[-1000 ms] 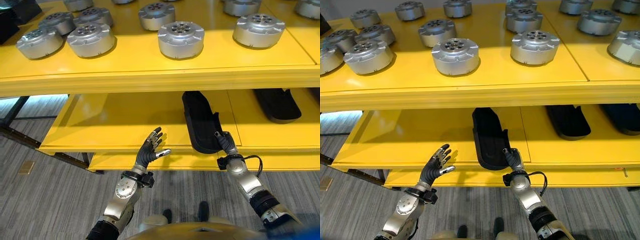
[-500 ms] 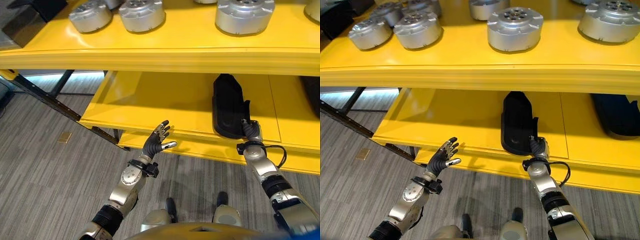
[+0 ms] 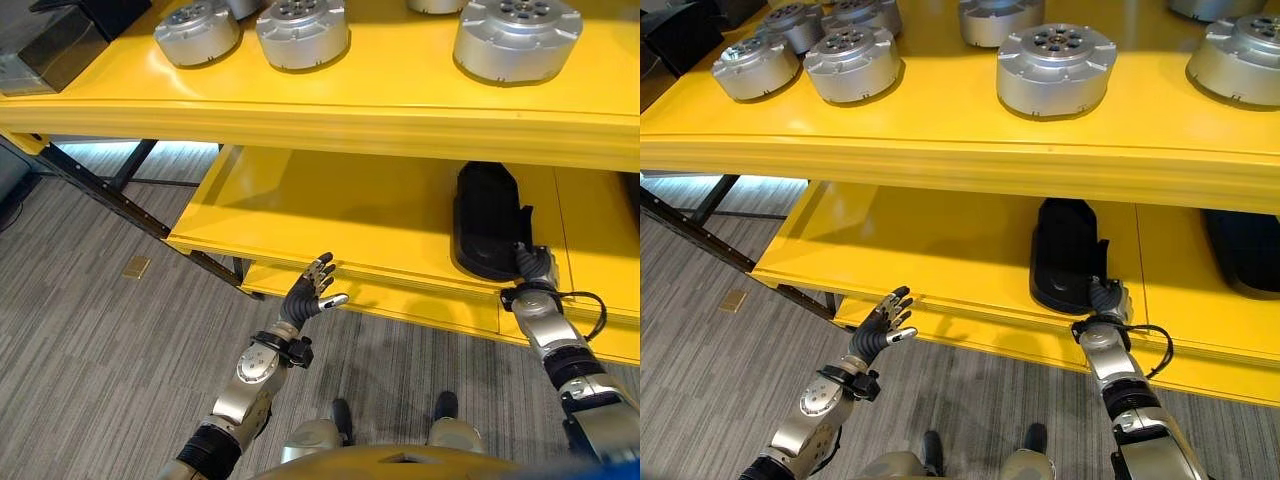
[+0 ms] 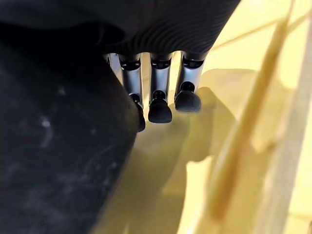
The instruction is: Move parts from the plastic box to the shelf.
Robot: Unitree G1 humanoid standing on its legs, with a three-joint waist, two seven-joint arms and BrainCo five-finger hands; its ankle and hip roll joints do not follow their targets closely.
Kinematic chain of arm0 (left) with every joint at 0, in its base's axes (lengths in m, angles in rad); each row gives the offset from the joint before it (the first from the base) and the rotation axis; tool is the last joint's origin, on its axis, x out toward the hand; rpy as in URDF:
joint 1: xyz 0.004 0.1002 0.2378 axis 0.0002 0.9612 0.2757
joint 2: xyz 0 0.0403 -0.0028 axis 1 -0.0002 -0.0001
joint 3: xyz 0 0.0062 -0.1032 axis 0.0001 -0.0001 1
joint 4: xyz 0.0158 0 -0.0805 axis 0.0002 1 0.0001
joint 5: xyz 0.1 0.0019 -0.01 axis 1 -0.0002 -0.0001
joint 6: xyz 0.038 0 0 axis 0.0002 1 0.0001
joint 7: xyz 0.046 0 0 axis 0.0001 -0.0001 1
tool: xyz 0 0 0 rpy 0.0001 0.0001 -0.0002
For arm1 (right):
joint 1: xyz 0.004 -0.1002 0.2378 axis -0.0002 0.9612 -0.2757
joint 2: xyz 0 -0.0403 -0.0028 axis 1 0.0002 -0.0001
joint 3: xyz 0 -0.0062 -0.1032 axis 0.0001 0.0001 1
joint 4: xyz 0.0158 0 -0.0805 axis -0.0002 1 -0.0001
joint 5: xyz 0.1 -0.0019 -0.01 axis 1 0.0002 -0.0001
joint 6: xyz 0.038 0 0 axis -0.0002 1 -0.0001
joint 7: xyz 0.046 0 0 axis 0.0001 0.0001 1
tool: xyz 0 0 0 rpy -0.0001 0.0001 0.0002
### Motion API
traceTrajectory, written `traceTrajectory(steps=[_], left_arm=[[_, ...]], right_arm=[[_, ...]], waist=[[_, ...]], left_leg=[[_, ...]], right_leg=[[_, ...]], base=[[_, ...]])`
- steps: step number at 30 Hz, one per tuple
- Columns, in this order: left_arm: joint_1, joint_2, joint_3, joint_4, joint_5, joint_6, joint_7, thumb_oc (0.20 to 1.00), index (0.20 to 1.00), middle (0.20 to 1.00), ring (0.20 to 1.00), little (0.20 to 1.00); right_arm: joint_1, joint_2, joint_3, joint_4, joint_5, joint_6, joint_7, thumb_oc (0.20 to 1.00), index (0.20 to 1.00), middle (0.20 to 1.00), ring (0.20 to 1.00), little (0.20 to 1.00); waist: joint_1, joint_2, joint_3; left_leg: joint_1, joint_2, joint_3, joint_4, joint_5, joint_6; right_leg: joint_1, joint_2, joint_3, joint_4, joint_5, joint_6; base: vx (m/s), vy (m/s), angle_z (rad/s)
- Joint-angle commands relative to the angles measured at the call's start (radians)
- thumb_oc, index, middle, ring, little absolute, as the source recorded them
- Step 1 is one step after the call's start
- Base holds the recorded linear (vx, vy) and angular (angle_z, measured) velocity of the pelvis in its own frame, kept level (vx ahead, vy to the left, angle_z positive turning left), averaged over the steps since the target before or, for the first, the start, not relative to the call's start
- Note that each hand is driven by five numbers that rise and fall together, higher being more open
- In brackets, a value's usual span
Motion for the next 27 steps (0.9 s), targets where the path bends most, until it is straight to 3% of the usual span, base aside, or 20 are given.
traceTrajectory(steps=[1,9,27], left_arm=[[-0.016,0.04,-0.011,-0.091,-0.031,-0.037,-0.013,1.0,1.0,1.0,1.0,1.0],[-0.055,0.07,-0.032,-0.111,-0.066,-0.04,-0.007,1.0,1.0,1.0,1.0,1.0],[-0.114,0.094,-0.065,-0.105,-0.078,-0.078,-0.008,1.0,1.0,1.0,1.0,1.0]], right_arm=[[-0.151,-0.06,-0.009,0.049,-0.033,-0.012,-0.021,0.2,0.2,0.2,0.2,0.2],[-0.271,-0.147,0.002,0.153,-0.054,-0.01,-0.002,0.2,0.2,0.2,0.2,0.2],[-0.465,-0.244,0.085,0.268,-0.136,-0.056,0.006,0.2,0.2,0.2,0.2,0.2]], waist=[[0.019,-0.026,-0.015],[0.028,-0.002,0.04],[0.048,0.047,0.154]], left_leg=[[-0.073,0.022,-0.013,-0.008,0.112,-0.019],[-0.108,0.015,-0.028,0.018,0.11,-0.019],[-0.194,0.004,-0.042,0.048,0.114,-0.017]], right_leg=[[-0.059,0.045,0.057,0.165,-0.091,-0.064],[-0.107,0.045,0.062,0.205,-0.101,-0.066],[-0.216,0.045,0.071,0.275,-0.119,-0.069]], base=[[0.0,0.0,0.0],[-0.04,0.006,0.0],[-0.05,-0.02,-0.02]])
